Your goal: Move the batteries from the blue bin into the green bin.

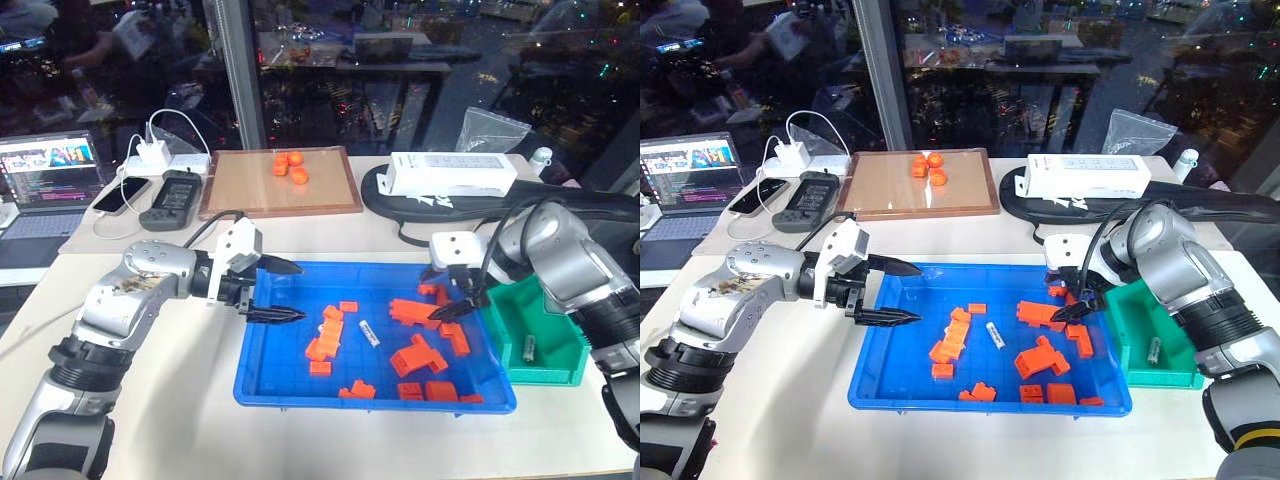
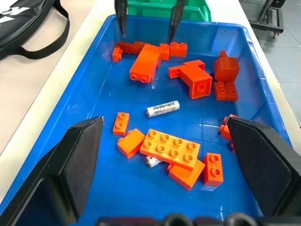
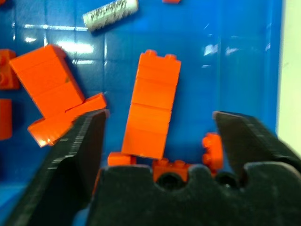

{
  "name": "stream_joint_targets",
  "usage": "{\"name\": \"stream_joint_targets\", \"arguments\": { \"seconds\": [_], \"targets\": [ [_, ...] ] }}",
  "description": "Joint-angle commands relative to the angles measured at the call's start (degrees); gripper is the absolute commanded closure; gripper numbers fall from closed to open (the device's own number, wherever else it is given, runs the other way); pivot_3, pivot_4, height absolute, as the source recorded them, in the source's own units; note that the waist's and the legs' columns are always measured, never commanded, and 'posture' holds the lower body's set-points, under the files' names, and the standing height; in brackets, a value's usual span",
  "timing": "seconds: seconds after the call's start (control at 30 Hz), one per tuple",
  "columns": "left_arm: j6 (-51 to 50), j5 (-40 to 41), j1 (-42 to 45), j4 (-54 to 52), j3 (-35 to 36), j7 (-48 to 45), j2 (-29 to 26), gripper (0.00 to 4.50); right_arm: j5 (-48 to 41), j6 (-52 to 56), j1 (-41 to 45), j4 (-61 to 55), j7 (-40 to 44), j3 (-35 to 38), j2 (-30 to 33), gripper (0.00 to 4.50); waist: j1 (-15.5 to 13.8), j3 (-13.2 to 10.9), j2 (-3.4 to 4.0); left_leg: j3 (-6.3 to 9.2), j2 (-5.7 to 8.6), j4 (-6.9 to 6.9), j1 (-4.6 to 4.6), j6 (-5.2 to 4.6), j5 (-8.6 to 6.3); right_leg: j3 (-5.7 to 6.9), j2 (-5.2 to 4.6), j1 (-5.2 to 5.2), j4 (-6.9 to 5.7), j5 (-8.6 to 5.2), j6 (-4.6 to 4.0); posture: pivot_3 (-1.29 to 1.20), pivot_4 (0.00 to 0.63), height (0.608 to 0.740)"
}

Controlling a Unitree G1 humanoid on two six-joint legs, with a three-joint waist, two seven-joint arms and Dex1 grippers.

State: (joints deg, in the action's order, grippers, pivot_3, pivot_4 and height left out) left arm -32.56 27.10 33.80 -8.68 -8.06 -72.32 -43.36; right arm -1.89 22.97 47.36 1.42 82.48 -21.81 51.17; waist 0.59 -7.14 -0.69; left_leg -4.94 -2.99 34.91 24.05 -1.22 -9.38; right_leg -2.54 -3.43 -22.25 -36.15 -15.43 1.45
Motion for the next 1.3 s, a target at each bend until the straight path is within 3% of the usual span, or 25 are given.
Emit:
{"name": "stream_joint_targets", "arguments": {
  "seconds": [0.03,0.27,0.5,0.6,0.93,1.13,1.3],
  "targets": [
    [1.18,-0.2,0.98,-0.6,0.48,-0.24,0.13,0.0,-4.5,10.38,-2.72,-9.38,-3.54,2.56,-3.61,0.02,-0.01,0.0,0.0,0.01,0.0,0.01,0.0,0.0,0.0,0.01,0.0,0.01,0.0,0.0,0.0,0.0,0.15,0.74],
    [1.24,-0.39,0.75,-0.62,0.55,-0.75,-0.2,0.0,-2.01,20.89,-8.68,-12.35,-14.38,-1.89,-11.68,0.02,-0.52,0.01,-0.01,0.02,0.01,0.09,0.03,0.0,0.0,0.04,-0.02,0.03,-0.02,0.0,0.0,0.0,0.15,0.74],
    [1.21,-0.59,0.95,-0.38,0.68,-1.18,-0.44,0.0,0.24,22.82,-10.08,-10.16,-19.11,-4.73,-13.07,0.02,-0.52,0.01,-0.01,0.01,0.02,0.09,0.04,0.0,0.0,0.03,-0.02,0.01,-0.02,0.0,0.0,0.0,0.15,0.74],
    [1.19,-0.68,0.92,-0.39,0.69,-1.32,-0.43,0.0,0.89,22.65,-10.63,-9.62,-19.31,-5.59,-12.2,0.69,-0.53,0.01,-0.01,0.0,0.02,0.09,0.04,0.0,0.0,0.04,-0.02,0.01,-0.01,0.0,0.01,0.0,0.15,0.74],
    [1.55,-0.92,1.11,0.01,0.37,-1.65,-0.2,0.0,-0.72,22.73,-11.97,-14.31,-17.51,-4.82,-8.61,4.16,-0.44,0.01,-0.02,0.03,0.02,0.07,0.03,0.0,0.0,0.05,-0.01,0.02,-0.01,-0.01,0.01,0.0,0.15,0.74],
    [1.57,-1.52,1.67,0.48,-0.17,-1.86,0.24,0.0,-9.54,32.48,-7.97,-21.67,-17.24,4.63,-9.09,4.25,-0.44,0.01,-0.03,0.03,0.02,0.07,0.06,0.0,0.0,0.04,-0.01,-0.01,-0.01,0.0,0.01,0.0,0.15,0.74],
    [0.63,0.67,3.1,1.19,0.79,-1.86,2.34,0.0,-10.9,35.07,-8.13,-21.85,-17.84,14.12,1.21,4.25,-1.46,0.02,-0.05,0.05,0.03,0.09,0.12,0.0,0.0,0.12,-0.06,0.0,0.06,-0.01,0.01,0.0,0.15,0.74]
  ]
}}
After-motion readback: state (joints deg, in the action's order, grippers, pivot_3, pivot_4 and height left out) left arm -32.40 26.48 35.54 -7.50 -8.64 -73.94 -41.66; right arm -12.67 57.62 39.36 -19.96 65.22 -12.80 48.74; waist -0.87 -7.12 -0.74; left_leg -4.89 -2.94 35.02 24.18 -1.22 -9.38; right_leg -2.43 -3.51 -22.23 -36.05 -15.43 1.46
